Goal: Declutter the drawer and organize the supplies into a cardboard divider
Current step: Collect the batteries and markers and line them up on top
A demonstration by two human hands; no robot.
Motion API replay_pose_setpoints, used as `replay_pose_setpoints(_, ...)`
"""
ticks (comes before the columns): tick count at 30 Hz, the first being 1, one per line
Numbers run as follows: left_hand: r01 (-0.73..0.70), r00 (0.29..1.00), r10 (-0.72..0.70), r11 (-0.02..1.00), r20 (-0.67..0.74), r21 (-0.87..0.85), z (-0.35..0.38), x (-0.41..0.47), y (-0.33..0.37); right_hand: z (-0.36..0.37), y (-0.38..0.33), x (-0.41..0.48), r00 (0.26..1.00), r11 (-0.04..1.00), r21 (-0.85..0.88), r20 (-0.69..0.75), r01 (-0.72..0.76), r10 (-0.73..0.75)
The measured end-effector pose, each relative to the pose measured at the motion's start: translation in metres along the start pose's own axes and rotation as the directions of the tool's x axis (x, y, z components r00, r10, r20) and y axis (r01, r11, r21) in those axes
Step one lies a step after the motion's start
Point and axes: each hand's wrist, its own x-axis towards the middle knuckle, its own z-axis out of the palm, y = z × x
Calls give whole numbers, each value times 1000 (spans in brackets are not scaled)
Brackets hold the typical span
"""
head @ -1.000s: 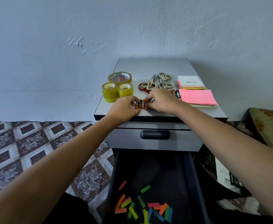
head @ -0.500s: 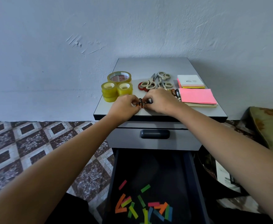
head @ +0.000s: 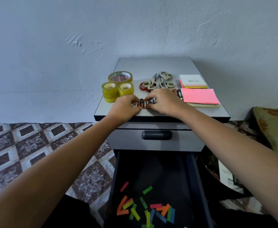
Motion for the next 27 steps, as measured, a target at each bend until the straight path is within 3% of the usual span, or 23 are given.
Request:
replay_pose_setpoints(6, -41, 997, 39, 999, -65, -36, -4, -17, 9, -8, -3, -24, 993, 991, 136, -113, -17, 32)
replay_pose_setpoints(10, -136, 989, 127, 983, -76, -124, 4, -53, 16, -9, -4, -71, 982, 939, 337, -139, -71, 124)
replay_pose_setpoints(13, -165, 985, 170, 975, 22, -148, 25, -82, 12, 5, 5, -112, 980, 897, 410, -35, -166, 197)
replay_pose_setpoints(15, -122, 978, 145, 981, 152, -149, 45, -99, 6, 25, 18, -135, 965, 889, 376, 140, -260, 223)
replay_pose_setpoints(18, 17, 910, 42, 990, 412, -138, 86, -120, -6, 65, 39, -170, 840, 894, 197, 468, -402, 274)
replay_pose_setpoints(22, 128, 731, -60, 990, 680, -51, 145, -145, -17, 122, 58, -208, 615, 882, 41, 732, -470, 293)
replay_pose_setpoints(24, 126, 646, -67, 992, 760, -20, 171, -157, -21, 147, 63, -221, 527, 898, -38, 799, -438, 290)
replay_pose_setpoints(27, 109, 581, -56, 994, 812, -9, 199, -170, -24, 177, 65, -234, 445, 948, -140, 857, -286, 261)
